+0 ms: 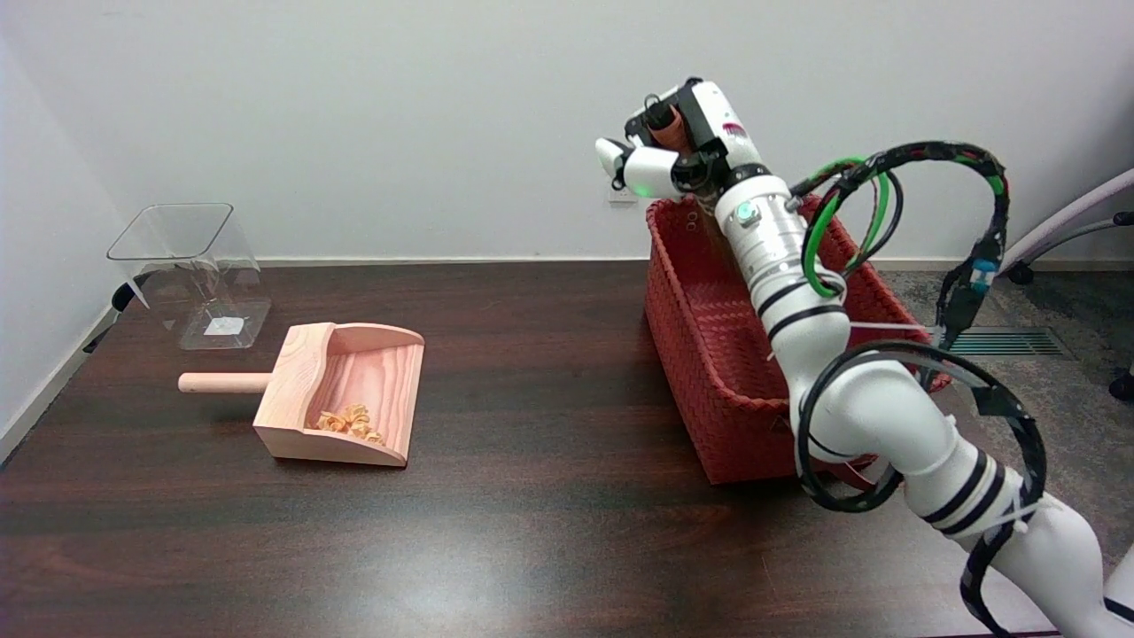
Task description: Place the broom in the brown basket.
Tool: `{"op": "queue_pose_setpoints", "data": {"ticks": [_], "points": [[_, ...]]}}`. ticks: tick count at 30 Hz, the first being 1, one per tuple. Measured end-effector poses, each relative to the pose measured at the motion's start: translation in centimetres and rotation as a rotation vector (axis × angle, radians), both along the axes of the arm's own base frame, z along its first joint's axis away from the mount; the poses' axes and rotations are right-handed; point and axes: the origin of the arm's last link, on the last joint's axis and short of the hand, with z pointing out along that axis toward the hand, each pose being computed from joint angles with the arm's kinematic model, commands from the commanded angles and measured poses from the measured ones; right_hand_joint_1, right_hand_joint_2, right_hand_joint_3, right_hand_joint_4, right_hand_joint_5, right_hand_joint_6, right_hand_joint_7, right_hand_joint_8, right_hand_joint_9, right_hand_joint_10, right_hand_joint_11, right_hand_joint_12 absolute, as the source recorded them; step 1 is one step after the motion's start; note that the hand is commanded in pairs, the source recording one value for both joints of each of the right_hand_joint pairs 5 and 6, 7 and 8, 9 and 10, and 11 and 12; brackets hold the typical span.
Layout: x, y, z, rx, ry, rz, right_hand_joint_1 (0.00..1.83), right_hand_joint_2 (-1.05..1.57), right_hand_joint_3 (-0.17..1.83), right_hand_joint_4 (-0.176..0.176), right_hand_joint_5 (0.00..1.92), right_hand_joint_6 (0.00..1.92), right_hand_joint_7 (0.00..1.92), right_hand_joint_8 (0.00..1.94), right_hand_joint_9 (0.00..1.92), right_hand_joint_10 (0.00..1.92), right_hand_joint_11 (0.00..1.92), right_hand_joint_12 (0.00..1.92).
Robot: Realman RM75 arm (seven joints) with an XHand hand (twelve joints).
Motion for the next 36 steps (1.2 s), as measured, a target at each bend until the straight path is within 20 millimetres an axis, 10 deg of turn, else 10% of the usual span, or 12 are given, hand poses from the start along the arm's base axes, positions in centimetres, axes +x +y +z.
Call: {"op": "queue_pose_setpoints", "data": {"ticks": [31,36], "points": [[-6.7,0.6,0.2,-0.016,-0.152,-0.157,1.25,1.24,0.5,0.0,1.92,1.92,1.92,1.92,1.92,1.92,1.92,1.92],[-7.1,0.6,0.5,-0.022,-0.159,-0.162,0.97,1.43,0.44,0.0,1.87,1.87,1.91,1.91,1.87,1.87,1.87,1.87]]}}
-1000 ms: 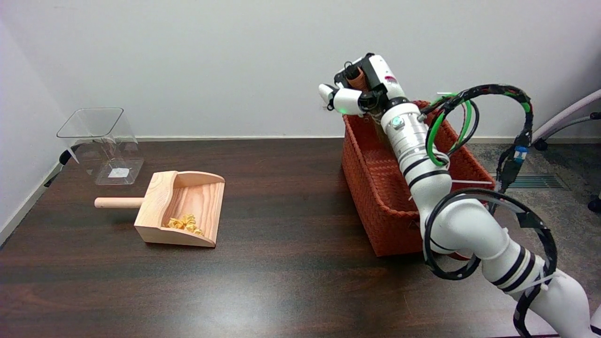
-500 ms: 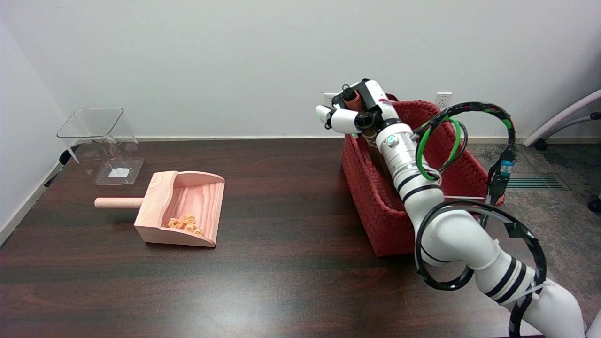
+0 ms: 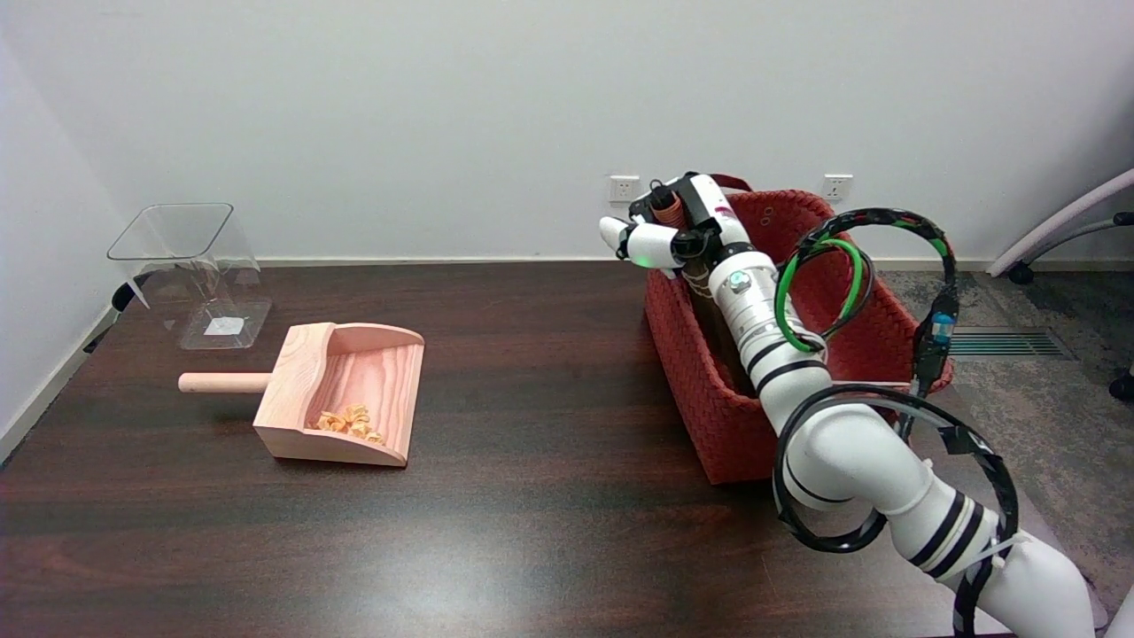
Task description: Place the broom in the brown basket.
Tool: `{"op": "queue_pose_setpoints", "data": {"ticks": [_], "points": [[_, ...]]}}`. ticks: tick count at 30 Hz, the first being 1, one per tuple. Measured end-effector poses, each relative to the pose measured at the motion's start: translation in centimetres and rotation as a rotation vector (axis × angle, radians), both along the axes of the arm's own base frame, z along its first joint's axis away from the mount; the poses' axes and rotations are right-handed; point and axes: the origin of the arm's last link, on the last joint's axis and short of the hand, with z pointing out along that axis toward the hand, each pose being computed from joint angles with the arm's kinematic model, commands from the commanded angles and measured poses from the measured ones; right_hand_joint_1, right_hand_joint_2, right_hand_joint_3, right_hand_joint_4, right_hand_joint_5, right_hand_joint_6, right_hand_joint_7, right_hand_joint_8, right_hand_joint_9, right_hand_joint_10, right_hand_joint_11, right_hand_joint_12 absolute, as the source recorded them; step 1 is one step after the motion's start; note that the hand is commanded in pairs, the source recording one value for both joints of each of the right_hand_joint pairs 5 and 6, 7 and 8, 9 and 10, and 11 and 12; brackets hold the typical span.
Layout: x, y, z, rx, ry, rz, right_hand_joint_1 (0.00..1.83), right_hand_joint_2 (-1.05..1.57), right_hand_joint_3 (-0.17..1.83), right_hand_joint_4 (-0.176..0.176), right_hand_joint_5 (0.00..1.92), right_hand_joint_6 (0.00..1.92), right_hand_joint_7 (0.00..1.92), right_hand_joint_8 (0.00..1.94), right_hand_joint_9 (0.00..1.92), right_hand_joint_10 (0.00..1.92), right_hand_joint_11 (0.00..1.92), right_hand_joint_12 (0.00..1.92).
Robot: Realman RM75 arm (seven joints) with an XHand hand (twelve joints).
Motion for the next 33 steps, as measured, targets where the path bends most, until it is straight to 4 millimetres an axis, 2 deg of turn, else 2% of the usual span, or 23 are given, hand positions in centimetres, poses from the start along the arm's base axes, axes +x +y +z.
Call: {"op": "queue_pose_setpoints", "data": {"ticks": [2,3,8,11,15,17,19,20,25,28,33], "points": [[-0.1,0.0,0.2,-0.005,-0.002,0.0,1.11,0.79,0.85,0.0,1.43,1.43,1.71,1.71,1.43,1.43,1.43,1.43],[-0.2,0.0,0.3,-0.008,-0.003,0.0,1.14,0.6,0.96,0.0,1.3,1.3,1.6,1.6,1.3,1.3,1.3,1.3],[-0.4,0.1,0.7,-0.023,-0.001,0.004,1.14,0.39,1.0,0.0,1.14,1.14,1.41,1.41,1.14,1.14,1.14,1.14],[-0.4,0.1,0.9,-0.028,-0.003,0.005,1.15,0.28,0.9,0.0,0.93,0.93,1.14,1.14,0.93,0.93,0.93,0.93],[-0.6,0.1,1.2,-0.035,-0.015,0.008,1.1,0.01,1.09,0.0,0.76,0.76,0.82,0.82,0.76,0.76,0.76,0.76],[-0.6,0.2,1.3,-0.038,-0.018,0.011,1.05,-0.17,1.1,0.0,0.66,0.66,0.51,0.51,0.66,0.66,0.66,0.66],[-0.5,0.2,1.4,-0.041,-0.018,0.015,1.04,-0.24,1.1,0.0,0.6,0.6,0.28,0.28,0.6,0.6,0.6,0.6],[-0.5,0.2,1.4,-0.043,-0.018,0.018,1.04,-0.25,1.1,0.0,0.59,0.59,0.24,0.24,0.59,0.59,0.59,0.59],[0.0,0.2,1.9,-0.059,-0.007,0.044,0.99,-0.28,1.1,0.0,0.45,0.45,0.12,0.12,0.45,0.45,0.45,0.45],[0.7,0.2,2.3,-0.074,0.004,0.07,0.91,-0.23,0.9,0.0,0.38,0.38,0.07,0.07,0.38,0.38,0.38,0.38],[1.8,0.3,3.0,-0.098,-0.01,0.122,0.86,-0.2,0.77,0.0,0.29,0.29,0.03,0.03,0.29,0.29,0.29,0.29]]}}
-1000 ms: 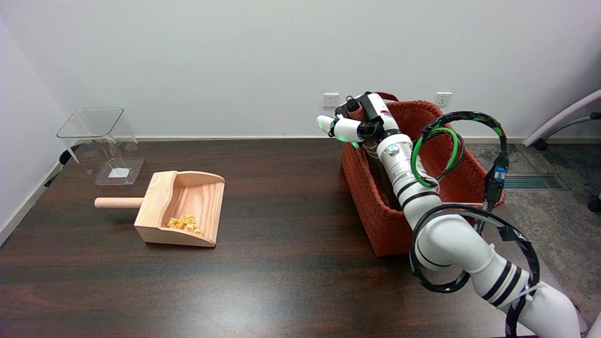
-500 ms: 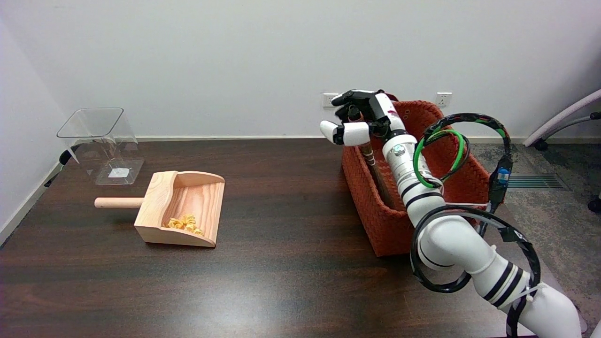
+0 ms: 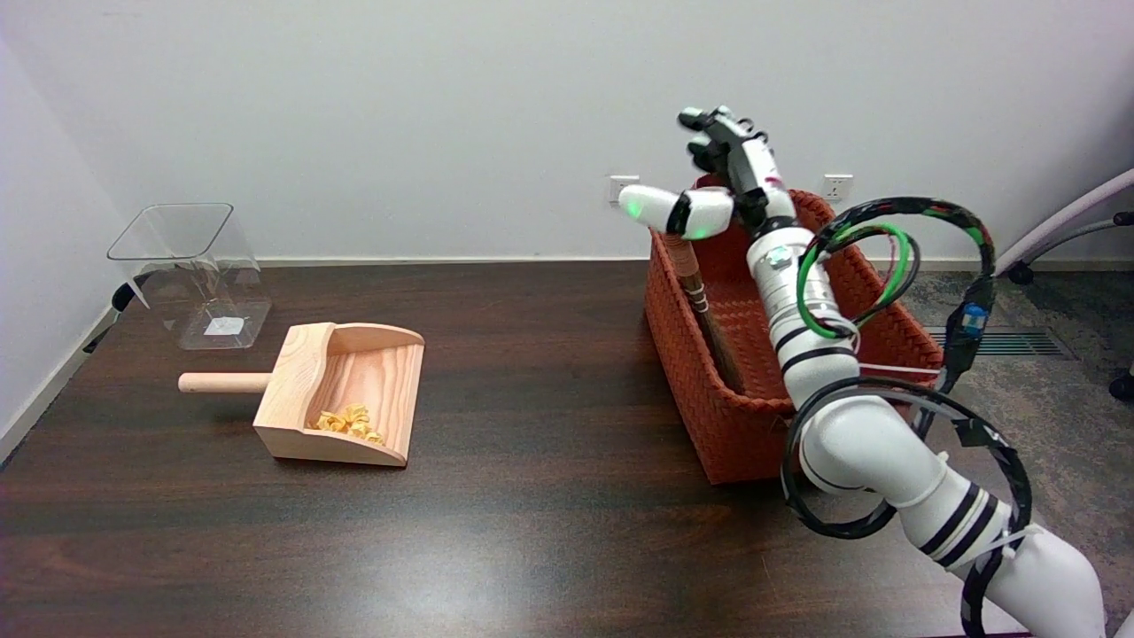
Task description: Place the broom in the brown basket.
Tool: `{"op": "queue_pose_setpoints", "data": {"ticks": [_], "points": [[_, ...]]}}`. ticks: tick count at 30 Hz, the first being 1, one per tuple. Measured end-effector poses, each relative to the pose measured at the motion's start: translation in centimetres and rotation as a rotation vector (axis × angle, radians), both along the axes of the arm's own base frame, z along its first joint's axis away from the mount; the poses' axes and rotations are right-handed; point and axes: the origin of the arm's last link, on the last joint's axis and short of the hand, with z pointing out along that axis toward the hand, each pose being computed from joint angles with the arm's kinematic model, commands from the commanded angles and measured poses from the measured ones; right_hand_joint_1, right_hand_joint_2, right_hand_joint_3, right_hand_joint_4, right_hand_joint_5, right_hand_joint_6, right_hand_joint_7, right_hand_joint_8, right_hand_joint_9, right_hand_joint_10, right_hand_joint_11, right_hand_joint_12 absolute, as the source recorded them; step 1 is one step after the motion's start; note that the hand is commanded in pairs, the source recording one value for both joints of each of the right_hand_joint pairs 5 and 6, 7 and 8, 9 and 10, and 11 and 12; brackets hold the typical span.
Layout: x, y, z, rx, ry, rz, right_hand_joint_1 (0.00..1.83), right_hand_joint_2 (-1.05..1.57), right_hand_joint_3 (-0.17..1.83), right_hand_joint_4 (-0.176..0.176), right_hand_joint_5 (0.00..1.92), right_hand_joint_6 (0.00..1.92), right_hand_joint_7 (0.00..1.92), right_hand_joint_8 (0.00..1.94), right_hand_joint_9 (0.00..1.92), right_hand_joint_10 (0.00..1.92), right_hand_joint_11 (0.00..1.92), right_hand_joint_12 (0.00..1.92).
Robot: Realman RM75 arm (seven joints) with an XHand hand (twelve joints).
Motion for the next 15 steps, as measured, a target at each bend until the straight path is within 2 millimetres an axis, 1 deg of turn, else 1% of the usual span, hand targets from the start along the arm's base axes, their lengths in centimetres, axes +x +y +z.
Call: {"op": "queue_pose_setpoints", "data": {"ticks": [3,8,15], "points": [[0.7,0.1,0.6,-0.014,-0.021,0.034,0.84,-0.19,0.74,0.0,0.26,0.26,0.01,0.01,0.26,0.26,0.26,0.26],[1.8,0.1,1.9,-0.044,-0.048,0.086,0.79,-0.18,0.64,0.0,0.16,0.16,0.0,0.0,0.16,0.16,0.16,0.16],[2.0,0.0,4.0,-0.093,-0.077,0.119,0.77,-0.17,0.57,0.0,0.12,0.12,0.0,0.0,0.12,0.12,0.12,0.12]]}}
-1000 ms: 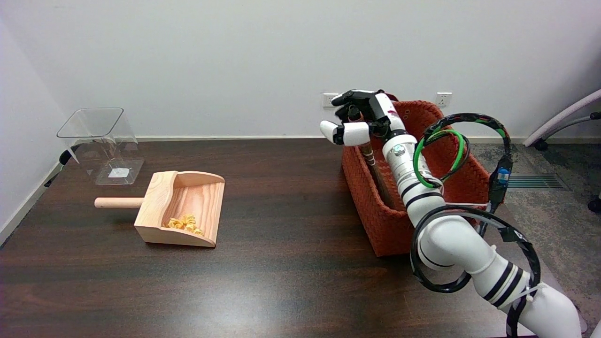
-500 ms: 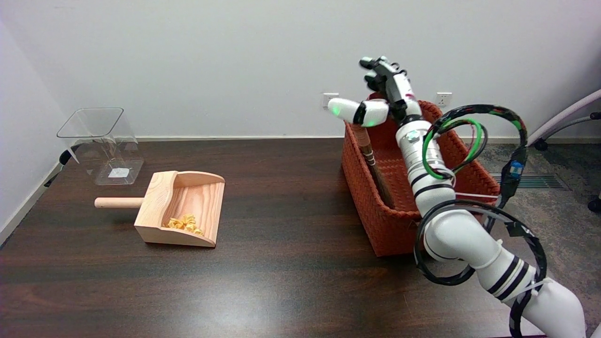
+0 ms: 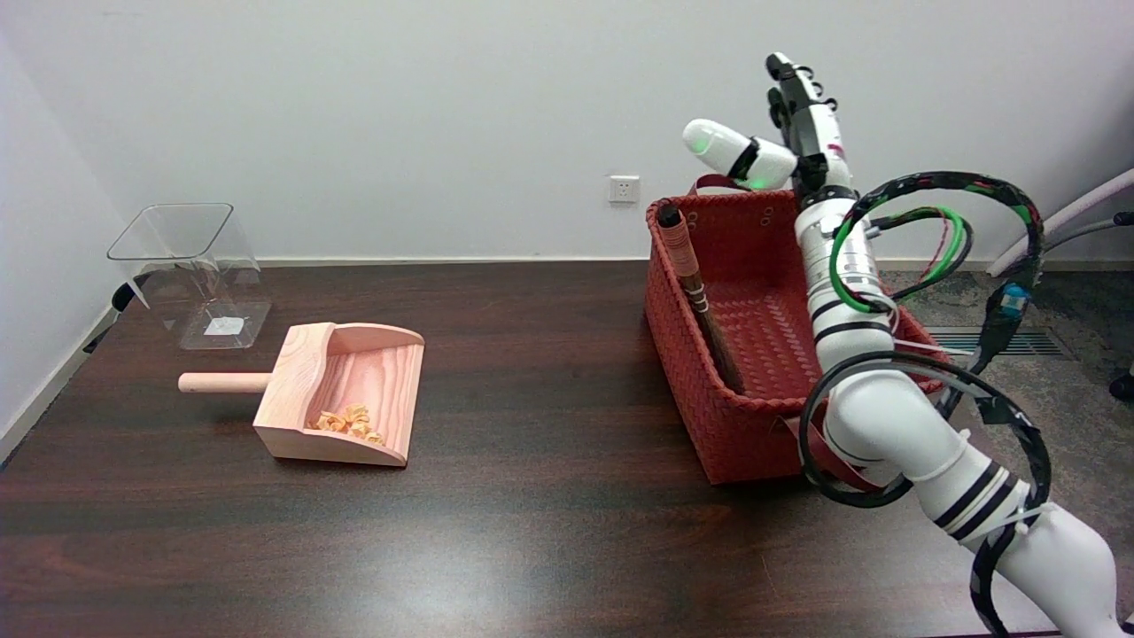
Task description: Place the broom in the brown basket.
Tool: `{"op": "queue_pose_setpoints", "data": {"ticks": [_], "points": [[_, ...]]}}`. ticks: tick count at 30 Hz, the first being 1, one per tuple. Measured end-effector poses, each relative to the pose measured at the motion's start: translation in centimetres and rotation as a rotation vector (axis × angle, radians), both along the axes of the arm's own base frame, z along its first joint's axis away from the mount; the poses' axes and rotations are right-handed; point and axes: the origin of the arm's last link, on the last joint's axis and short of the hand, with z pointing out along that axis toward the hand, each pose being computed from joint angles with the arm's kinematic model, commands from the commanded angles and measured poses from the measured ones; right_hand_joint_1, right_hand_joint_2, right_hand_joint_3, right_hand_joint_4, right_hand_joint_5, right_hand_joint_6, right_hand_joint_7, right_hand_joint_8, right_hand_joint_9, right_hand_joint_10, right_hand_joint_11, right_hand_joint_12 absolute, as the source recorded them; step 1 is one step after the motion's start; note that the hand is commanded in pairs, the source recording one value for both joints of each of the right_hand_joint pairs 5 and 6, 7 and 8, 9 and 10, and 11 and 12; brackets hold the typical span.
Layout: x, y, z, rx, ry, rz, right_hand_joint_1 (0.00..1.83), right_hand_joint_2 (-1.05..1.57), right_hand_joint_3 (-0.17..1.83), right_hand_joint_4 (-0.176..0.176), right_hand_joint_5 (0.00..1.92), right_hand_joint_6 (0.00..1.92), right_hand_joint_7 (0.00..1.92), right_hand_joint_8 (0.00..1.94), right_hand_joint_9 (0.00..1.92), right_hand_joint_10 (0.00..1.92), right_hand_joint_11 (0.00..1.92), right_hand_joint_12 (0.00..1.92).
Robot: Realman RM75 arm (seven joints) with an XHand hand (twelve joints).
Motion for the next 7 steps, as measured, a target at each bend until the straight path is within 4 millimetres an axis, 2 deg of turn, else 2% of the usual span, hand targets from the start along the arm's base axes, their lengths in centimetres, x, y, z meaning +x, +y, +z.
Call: {"op": "queue_pose_setpoints", "data": {"ticks": [7], "points": [[-0.7,-0.1,2.8,-0.058,-0.038,0.008,0.77,-0.19,0.56,0.0,0.09,0.09,0.0,0.0,0.09,0.09,0.09,0.09]]}}
